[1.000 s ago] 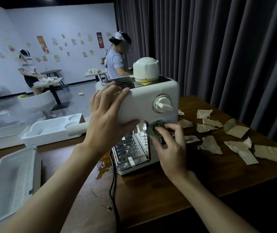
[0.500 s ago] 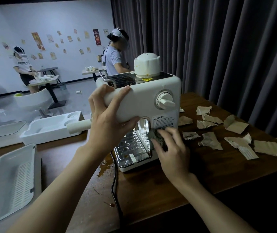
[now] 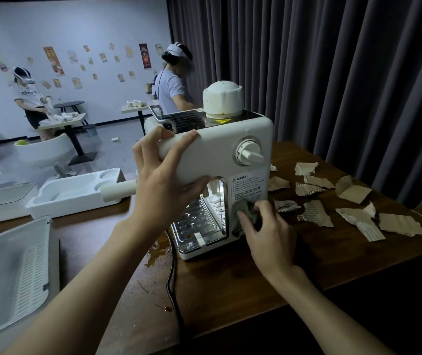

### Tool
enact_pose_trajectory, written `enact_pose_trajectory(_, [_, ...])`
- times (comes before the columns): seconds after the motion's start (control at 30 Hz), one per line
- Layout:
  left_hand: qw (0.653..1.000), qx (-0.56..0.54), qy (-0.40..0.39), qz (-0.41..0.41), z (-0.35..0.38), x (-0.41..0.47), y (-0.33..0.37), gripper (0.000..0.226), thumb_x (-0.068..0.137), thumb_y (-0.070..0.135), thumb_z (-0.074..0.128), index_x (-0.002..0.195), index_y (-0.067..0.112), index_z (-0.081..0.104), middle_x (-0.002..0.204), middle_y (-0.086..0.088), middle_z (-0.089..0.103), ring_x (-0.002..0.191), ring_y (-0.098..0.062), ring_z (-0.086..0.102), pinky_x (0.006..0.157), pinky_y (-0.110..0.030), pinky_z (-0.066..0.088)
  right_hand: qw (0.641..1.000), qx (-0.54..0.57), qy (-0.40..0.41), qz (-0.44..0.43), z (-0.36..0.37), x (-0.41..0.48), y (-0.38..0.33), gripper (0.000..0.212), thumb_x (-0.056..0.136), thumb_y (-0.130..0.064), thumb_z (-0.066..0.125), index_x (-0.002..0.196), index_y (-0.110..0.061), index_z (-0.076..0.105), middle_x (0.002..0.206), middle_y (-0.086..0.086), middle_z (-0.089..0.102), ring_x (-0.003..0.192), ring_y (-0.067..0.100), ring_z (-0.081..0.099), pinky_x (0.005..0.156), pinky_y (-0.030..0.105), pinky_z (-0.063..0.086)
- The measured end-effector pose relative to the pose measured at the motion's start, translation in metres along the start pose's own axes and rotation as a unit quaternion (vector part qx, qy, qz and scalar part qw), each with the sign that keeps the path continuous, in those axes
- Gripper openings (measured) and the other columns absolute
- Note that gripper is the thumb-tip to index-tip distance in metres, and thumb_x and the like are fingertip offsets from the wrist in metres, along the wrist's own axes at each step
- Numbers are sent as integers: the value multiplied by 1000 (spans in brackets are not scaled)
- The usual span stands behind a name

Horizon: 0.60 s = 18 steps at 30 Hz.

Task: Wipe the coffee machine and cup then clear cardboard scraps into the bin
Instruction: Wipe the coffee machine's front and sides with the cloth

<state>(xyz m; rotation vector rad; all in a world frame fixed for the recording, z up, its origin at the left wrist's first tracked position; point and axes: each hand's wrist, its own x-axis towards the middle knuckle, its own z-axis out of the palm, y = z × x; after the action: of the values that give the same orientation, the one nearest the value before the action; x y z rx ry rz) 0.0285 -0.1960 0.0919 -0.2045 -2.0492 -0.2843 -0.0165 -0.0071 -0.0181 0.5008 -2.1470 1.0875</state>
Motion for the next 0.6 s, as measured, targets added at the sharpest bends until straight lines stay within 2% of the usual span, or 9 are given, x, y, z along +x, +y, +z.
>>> enact_pose_trajectory(0.13, [1000, 6, 4, 3, 1, -1, -1, 74, 74, 36, 84, 140, 23, 53, 138, 0, 28, 130, -29, 27, 110, -32, 25, 994, 28, 35, 101, -4, 7, 13, 20, 88, -23, 70, 100, -11, 59, 92, 4, 64, 77, 10, 54, 55, 6, 33])
enact_pose_trajectory(0.23, [1000, 3, 5, -3, 2, -1, -1, 74, 75, 37, 83, 140, 24, 53, 139, -3, 29, 130, -30, 28, 111, -32, 26, 990, 42, 34, 127, 7, -1, 6, 23, 86, -14, 72, 106, -8, 62, 110, 9, 59, 89, 8, 50, 61, 2, 32])
enact_pose_trajectory(0.33, [1000, 4, 0, -4, 1, 0, 0, 74, 75, 36, 84, 141, 24, 53, 139, -3, 29, 130, -31, 28, 112, -35, 27, 991, 59, 3, 124, 15, -10, 2, 30, 83, -7, 73, 112, -6, 63, 118, 10, 54, 97, 14, 52, 73, 8, 39])
enact_pose_trajectory(0.43, [1000, 15, -11, 9, -3, 1, -3, 73, 76, 38, 82, 142, 24, 53, 138, -2, 28, 129, -29, 27, 110, -30, 25, 994, 28, 4, 107, 7, -6, 10, 29, 82, -10, 75, 109, -7, 65, 113, 8, 60, 89, 11, 51, 65, 8, 36])
enact_pose_trajectory(0.53, [1000, 17, -21, 10, -5, 1, -4, 73, 76, 38, 82, 142, 25, 53, 139, -6, 29, 129, -31, 28, 109, -30, 25, 988, 15, 28, 151, 0, 2, 19, 23, 83, -14, 74, 104, -11, 64, 107, 8, 62, 85, 11, 49, 62, 18, 36])
enact_pose_trajectory(0.6, [1000, 14, -26, 3, -6, 2, -3, 74, 75, 36, 84, 142, 25, 53, 140, -11, 31, 129, -31, 28, 109, -30, 24, 988, 15, 22, 154, 2, 0, 13, 20, 83, -14, 74, 100, -10, 62, 105, 8, 58, 84, 12, 50, 61, 18, 37])
